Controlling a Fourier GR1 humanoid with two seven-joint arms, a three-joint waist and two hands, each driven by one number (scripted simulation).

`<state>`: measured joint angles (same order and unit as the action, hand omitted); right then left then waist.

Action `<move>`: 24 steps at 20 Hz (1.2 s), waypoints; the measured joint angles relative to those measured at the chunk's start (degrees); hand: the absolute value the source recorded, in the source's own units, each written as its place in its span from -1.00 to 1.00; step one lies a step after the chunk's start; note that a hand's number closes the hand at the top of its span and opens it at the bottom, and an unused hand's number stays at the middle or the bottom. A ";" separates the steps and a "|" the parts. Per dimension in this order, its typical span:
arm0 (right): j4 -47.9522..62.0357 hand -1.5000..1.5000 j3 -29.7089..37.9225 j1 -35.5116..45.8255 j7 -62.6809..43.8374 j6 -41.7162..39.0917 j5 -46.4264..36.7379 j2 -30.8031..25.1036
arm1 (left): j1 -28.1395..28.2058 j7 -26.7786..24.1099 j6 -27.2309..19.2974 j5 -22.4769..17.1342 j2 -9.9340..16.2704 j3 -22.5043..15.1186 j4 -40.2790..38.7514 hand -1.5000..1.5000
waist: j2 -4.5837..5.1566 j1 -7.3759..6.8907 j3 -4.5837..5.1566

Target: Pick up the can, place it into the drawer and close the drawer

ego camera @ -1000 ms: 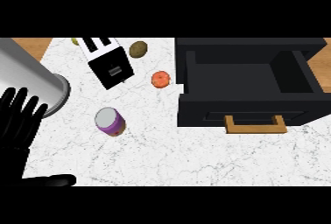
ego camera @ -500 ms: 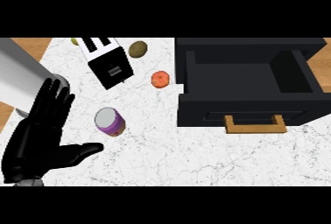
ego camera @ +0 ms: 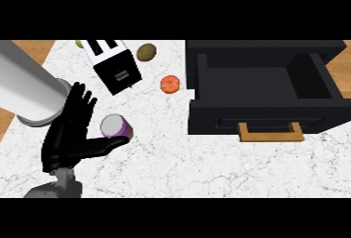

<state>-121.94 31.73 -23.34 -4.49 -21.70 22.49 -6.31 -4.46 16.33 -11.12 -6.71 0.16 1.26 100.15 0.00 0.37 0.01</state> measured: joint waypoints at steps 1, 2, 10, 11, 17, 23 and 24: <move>-0.70 -1.00 0.72 -0.47 -0.47 -0.34 0.80 -0.09 | -0.39 -1.69 0.42 -0.16 0.05 0.58 -2.21 -1.00 | 0.01 0.05 -0.01; -0.98 -1.00 0.79 -0.57 -0.66 -0.68 0.50 0.34 | -0.14 -2.04 0.33 0.03 0.02 0.60 -2.76 -1.00 | 0.00 0.03 0.01; -1.93 -1.00 4.20 -0.16 -3.60 -2.55 3.65 0.13 | 0.62 -11.69 -0.56 -0.85 0.59 1.97 -12.84 -1.00 | 0.00 -0.02 0.00; -2.24 -1.00 4.36 -0.10 -4.12 -2.64 4.00 0.46 | 0.74 -12.72 -0.76 -0.92 0.47 2.04 -13.82 -1.00 | -0.01 -0.04 0.01; -2.14 -1.00 5.61 0.52 -4.16 -4.34 3.43 1.85 | 1.48 -19.26 0.12 -1.61 0.51 4.21 -20.17 -1.00 | -0.01 -0.06 0.01; -2.32 -1.00 8.12 0.05 -4.93 -6.62 5.30 1.91 | -0.04 -26.08 2.11 -2.87 1.13 6.90 -29.99 -1.00 | 0.00 0.01 0.00; -3.21 -1.00 8.53 -0.55 -5.57 -6.80 5.96 2.12 | 0.55 -26.99 3.08 -3.27 1.70 7.36 -30.78 -1.00 | 0.00 0.02 0.01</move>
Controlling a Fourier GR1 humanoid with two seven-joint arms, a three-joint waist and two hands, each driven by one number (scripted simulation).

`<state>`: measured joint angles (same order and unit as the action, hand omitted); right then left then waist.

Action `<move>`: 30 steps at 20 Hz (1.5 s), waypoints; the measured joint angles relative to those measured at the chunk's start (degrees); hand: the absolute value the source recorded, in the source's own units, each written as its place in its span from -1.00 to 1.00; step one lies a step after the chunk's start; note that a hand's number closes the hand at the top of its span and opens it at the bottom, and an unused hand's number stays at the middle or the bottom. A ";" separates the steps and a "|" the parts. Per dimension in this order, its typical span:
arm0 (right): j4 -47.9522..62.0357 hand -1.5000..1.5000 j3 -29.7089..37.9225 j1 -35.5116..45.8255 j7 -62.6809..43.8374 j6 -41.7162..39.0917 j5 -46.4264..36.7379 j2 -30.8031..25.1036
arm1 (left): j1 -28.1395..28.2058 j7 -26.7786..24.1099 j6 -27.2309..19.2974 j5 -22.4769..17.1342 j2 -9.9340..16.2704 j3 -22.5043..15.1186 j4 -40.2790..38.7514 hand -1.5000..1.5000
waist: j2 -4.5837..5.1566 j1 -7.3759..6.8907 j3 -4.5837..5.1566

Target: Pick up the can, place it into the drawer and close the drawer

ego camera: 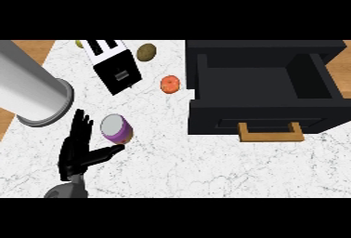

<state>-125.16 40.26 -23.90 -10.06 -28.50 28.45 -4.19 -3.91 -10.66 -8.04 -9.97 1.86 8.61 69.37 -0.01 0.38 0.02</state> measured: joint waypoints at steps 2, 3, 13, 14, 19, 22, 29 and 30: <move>-0.39 -1.00 -0.04 -0.05 0.11 -0.45 -0.40 1.14 | -0.94 -2.36 1.21 -0.37 0.35 0.76 -4.13 -1.00 | 0.01 0.04 0.01; 0.61 -1.00 -0.01 0.71 0.74 -0.65 -1.35 1.35 | -1.96 -2.96 1.29 -0.51 0.54 1.16 -5.77 -1.00 | 0.01 0.02 0.02; -1.67 -1.00 2.08 0.90 -2.23 -1.99 0.83 2.21 | -6.74 -10.17 5.10 -3.05 0.79 3.60 -19.75 -1.00 | 0.03 0.09 0.00; -0.99 -1.00 2.35 0.98 -1.58 -2.73 0.50 2.47 | -7.60 -10.80 5.00 -3.04 0.68 3.66 -21.16 -1.00 | 0.01 0.09 0.02; -1.04 -1.00 3.60 1.88 -2.91 -2.99 1.48 1.78 | -11.81 -15.20 6.44 -3.95 0.61 4.92 -29.32 -1.00 | 0.05 0.16 0.01; -1.08 -1.00 3.78 2.19 -3.58 -3.24 1.13 2.02 | -13.74 -15.24 7.77 -5.49 1.14 5.92 -31.58 -1.00 | 0.05 0.12 0.02; -3.09 -1.00 5.32 0.57 -5.50 -3.84 5.00 2.06 | -18.64 -14.99 10.99 -7.70 0.80 6.56 -35.79 1.00 | 0.04 0.28 0.01; -3.22 -1.00 5.15 0.70 -5.65 -3.81 4.65 2.50 | -18.68 -14.80 12.23 -7.91 1.07 6.38 -35.91 1.00 | 0.03 0.24 0.02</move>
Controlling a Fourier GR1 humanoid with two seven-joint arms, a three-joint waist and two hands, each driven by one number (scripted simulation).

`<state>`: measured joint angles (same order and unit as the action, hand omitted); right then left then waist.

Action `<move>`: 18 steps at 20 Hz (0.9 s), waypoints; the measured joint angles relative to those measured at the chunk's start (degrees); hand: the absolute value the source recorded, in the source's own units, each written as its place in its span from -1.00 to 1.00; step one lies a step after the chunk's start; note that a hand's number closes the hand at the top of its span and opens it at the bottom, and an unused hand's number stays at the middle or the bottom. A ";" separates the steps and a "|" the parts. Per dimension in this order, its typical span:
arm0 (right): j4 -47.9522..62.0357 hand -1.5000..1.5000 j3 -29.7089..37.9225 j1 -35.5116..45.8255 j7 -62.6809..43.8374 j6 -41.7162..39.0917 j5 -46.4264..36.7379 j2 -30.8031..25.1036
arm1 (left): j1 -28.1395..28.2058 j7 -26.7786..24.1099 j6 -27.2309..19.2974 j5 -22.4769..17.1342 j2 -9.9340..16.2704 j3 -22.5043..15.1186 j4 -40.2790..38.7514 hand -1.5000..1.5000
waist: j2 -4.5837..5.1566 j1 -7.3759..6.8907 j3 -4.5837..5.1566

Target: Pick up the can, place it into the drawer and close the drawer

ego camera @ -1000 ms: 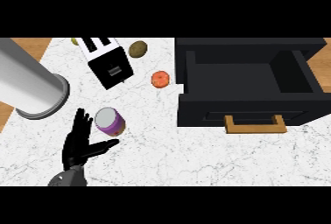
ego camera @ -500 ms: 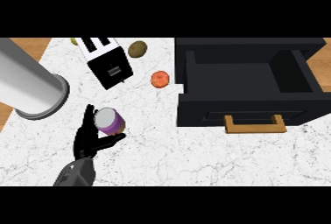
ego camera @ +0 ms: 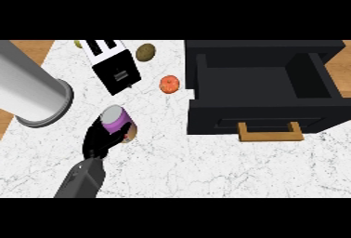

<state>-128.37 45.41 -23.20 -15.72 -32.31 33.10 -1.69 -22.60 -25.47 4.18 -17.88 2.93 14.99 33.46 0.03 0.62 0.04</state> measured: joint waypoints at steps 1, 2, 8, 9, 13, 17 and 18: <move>0.18 -1.00 -0.34 -0.25 0.58 -0.13 -0.36 0.36 | -0.34 0.15 1.17 -0.20 0.54 -0.05 -0.26 1.00 | 0.00 0.00 0.00; 0.45 -1.00 -1.13 0.57 0.85 0.38 -1.61 0.64 | -0.78 -0.36 1.96 -0.18 0.52 -0.23 -0.70 1.00 | 0.02 -0.04 -0.01; -1.02 -1.00 -1.92 -0.46 -0.15 1.49 -0.81 1.03 | -1.18 -0.71 3.91 -0.63 -0.26 -1.77 2.74 1.00 | -0.06 -0.18 -0.04; -0.35 -1.00 -1.20 -0.65 0.17 0.94 -0.31 0.82 | -0.43 0.31 3.88 -0.93 -0.38 -2.15 4.68 1.00 | -0.09 -0.26 -0.03; -0.60 -1.00 0.43 -1.87 0.03 -0.12 1.56 0.89 | 1.88 1.72 2.94 -1.66 -1.03 -3.89 9.99 1.00 | -0.14 -0.33 -0.05; -0.41 -1.00 -1.03 -1.92 1.34 0.69 -0.15 1.37 | 3.24 5.88 2.01 -2.67 -0.90 -5.07 17.68 1.00 | -0.17 -0.49 -0.06; -0.65 -1.00 -0.69 -1.57 0.82 1.07 0.51 0.92 | 3.70 6.86 1.54 -2.71 -1.12 -5.61 19.82 1.00 | -0.18 -0.52 -0.07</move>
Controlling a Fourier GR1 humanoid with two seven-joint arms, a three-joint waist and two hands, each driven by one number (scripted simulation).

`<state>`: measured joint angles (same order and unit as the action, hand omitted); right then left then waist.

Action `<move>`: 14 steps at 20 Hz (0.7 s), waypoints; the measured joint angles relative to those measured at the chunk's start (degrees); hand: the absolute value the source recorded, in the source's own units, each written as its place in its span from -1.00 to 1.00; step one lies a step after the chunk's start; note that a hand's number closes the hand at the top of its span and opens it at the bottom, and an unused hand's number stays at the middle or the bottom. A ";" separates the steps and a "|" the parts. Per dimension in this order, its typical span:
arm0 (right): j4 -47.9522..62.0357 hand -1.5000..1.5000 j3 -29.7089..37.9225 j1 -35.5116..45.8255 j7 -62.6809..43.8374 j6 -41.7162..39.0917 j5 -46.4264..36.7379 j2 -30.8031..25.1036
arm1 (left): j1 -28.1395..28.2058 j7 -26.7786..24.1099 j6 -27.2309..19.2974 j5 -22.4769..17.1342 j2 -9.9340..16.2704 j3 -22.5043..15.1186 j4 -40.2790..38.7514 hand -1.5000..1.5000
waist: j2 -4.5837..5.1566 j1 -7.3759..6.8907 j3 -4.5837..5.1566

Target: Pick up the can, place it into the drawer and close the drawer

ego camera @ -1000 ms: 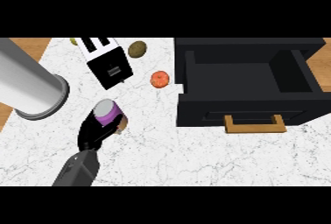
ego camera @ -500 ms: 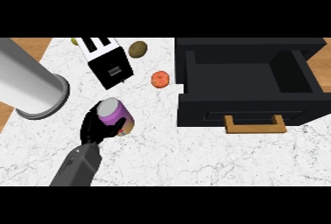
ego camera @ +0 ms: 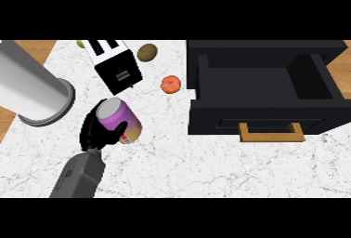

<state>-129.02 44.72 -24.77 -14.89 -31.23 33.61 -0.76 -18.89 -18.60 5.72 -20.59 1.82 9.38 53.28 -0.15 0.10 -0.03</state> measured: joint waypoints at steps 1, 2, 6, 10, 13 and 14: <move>-0.24 -1.00 -0.68 -0.22 0.45 0.36 -0.76 0.13 | 0.11 1.35 -0.45 -0.06 0.02 -0.46 1.89 1.00 | 0.00 0.01 0.01; -0.65 -1.00 -0.21 -0.18 -0.03 0.75 -0.02 -0.24 | 1.48 2.62 -0.61 -0.15 -0.10 -1.23 5.01 1.00 | -0.04 -0.09 0.00; -1.56 -1.00 -1.70 -0.81 -0.41 1.44 -0.59 0.27 | -0.34 6.29 -4.06 0.78 -0.30 -2.78 10.99 1.00 | -0.02 0.04 0.01; -1.99 -1.00 -2.31 -3.17 1.26 1.64 -0.39 0.54 | -1.19 11.46 -8.96 2.44 -1.06 -5.55 18.26 1.00 | -0.05 0.20 0.01; -2.25 -1.00 -2.95 -3.81 1.85 1.87 -0.54 0.65 | -3.15 16.38 -12.74 3.42 -1.25 -7.54 23.04 1.00 | -0.06 0.22 -0.01; -2.51 -1.00 -3.18 -3.25 1.12 2.47 -0.69 0.63 | -4.22 17.77 -13.79 3.85 -1.17 -7.81 24.18 1.00 | -0.03 0.18 0.00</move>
<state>-131.53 41.54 -28.02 -13.77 -28.77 32.91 -0.13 -23.12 -0.83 -8.07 -16.75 0.65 1.57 77.46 -0.18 0.28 -0.03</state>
